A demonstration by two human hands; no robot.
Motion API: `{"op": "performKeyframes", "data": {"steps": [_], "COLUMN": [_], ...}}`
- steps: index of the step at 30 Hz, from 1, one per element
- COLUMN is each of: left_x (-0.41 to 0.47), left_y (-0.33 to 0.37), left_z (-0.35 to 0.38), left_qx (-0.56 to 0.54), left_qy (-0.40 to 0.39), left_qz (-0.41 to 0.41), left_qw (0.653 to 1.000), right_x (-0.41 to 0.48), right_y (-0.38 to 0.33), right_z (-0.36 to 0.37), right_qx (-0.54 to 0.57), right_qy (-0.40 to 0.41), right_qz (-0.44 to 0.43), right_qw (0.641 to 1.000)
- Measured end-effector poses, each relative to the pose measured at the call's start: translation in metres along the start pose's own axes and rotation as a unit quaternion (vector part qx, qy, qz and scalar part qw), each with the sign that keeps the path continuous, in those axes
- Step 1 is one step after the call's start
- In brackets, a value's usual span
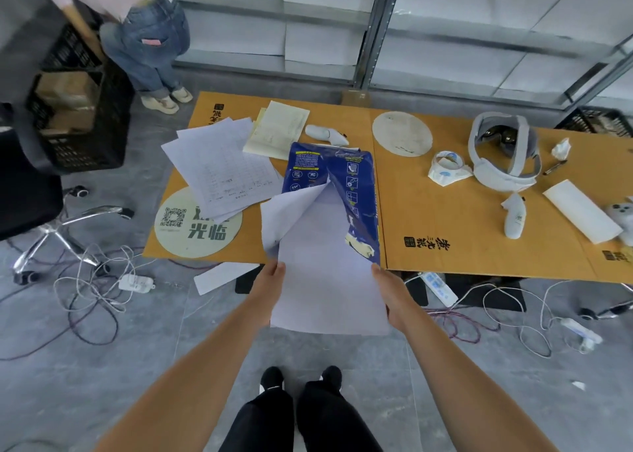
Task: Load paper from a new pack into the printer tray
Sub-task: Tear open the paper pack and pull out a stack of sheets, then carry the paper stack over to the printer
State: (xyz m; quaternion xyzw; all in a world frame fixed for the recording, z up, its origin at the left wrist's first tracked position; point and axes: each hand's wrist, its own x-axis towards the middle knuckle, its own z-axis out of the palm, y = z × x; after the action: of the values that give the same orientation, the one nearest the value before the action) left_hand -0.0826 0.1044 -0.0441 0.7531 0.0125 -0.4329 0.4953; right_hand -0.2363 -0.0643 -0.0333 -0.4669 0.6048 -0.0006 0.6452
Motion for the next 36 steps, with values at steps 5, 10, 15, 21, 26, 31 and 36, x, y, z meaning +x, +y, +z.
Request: {"op": "performKeyframes", "data": {"steps": [5, 10, 15, 21, 26, 31, 36], "left_x": [-0.022, -0.05, -0.086, -0.129, -0.15, -0.14, -0.142], "left_y": [-0.007, -0.005, -0.021, -0.035, -0.03, -0.026, -0.033], "left_z": [-0.012, 0.002, 0.013, 0.008, 0.009, -0.015, -0.04], "left_qx": [-0.043, -0.042, -0.048, -0.101, -0.093, -0.104, -0.059], "left_qy": [-0.017, 0.023, 0.045, 0.095, 0.064, -0.005, -0.052], "left_qz": [-0.017, 0.002, 0.006, -0.02, 0.075, 0.109, 0.123], "left_qw": [0.999, 0.999, 0.998, 0.99, 0.991, 0.989, 0.989], "right_x": [-0.006, -0.015, -0.028, -0.059, -0.081, -0.097, -0.127], "right_y": [0.002, 0.008, 0.028, 0.046, 0.05, 0.058, 0.092], "right_z": [-0.007, -0.012, -0.034, -0.046, -0.05, -0.042, -0.015], "right_qx": [0.025, -0.045, -0.034, 0.004, 0.022, 0.089, 0.157], "right_qy": [-0.032, -0.071, -0.115, -0.193, -0.188, -0.181, -0.109], "right_qz": [-0.048, -0.127, -0.122, -0.111, -0.153, -0.173, -0.183], "right_qw": [0.998, 0.988, 0.985, 0.975, 0.97, 0.964, 0.964]}}
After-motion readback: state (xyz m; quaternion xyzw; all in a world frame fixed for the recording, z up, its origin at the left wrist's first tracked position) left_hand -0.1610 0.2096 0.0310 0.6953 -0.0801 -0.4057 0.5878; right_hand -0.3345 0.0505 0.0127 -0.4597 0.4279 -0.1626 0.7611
